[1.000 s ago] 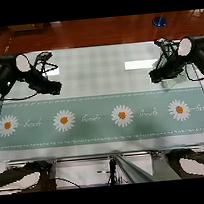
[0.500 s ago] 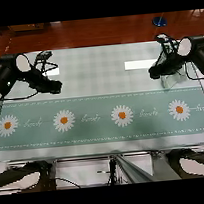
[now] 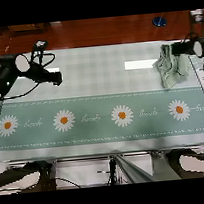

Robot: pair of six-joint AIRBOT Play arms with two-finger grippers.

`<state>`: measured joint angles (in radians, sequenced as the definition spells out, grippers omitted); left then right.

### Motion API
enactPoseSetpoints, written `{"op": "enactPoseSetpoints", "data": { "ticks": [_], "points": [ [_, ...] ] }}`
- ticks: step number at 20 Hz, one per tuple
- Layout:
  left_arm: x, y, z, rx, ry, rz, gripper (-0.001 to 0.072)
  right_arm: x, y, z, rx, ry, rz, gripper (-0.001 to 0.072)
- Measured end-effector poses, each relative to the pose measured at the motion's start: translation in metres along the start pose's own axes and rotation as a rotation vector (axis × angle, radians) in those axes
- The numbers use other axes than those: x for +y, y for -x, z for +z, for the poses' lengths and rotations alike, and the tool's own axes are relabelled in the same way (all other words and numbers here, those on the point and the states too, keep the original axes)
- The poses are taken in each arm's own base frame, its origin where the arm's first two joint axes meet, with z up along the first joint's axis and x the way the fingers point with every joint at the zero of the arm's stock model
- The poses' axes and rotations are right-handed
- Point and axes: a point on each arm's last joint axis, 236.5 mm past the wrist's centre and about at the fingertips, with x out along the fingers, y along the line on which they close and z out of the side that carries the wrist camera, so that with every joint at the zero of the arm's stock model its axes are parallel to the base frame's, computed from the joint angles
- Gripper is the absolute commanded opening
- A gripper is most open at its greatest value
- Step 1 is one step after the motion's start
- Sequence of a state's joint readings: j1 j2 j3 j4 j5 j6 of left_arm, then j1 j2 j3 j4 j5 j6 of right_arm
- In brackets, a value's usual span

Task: Fold the shirts.

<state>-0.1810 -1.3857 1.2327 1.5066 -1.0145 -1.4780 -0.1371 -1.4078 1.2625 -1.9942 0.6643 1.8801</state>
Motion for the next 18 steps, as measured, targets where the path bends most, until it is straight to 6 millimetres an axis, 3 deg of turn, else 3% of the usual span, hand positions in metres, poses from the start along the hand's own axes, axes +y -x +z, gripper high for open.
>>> {"op": "enactPoseSetpoints", "data": {
  "ticks": [3, 6, 9, 15, 17, 18],
  "points": [
    [0.001, 0.000, 0.000, -0.002, -0.001, 0.002, 0.0682, -0.048, -0.022, -0.010, 0.011, -0.174, -0.028, 0.0580],
    [0.001, 0.000, -0.001, 0.005, -0.002, 0.003, 0.0682, -0.068, -0.042, -0.026, 0.038, -0.275, 0.005, 0.0580],
    [0.001, 0.000, -0.002, 0.008, -0.002, 0.003, 0.0682, -0.057, -0.064, -0.042, 0.075, -0.338, 0.110, 0.0580],
    [0.001, 0.000, -0.002, 0.010, -0.001, 0.003, 0.0682, -0.029, -0.103, -0.053, 0.082, -0.433, 0.250, 0.0561],
    [0.001, 0.000, -0.003, 0.011, -0.001, 0.003, 0.0682, -0.017, -0.116, -0.061, 0.109, -0.450, 0.281, 0.0418],
    [0.001, 0.000, -0.003, 0.011, -0.001, 0.003, 0.0681, -0.010, -0.122, -0.064, 0.121, -0.458, 0.296, 0.0221]
  ]
}}
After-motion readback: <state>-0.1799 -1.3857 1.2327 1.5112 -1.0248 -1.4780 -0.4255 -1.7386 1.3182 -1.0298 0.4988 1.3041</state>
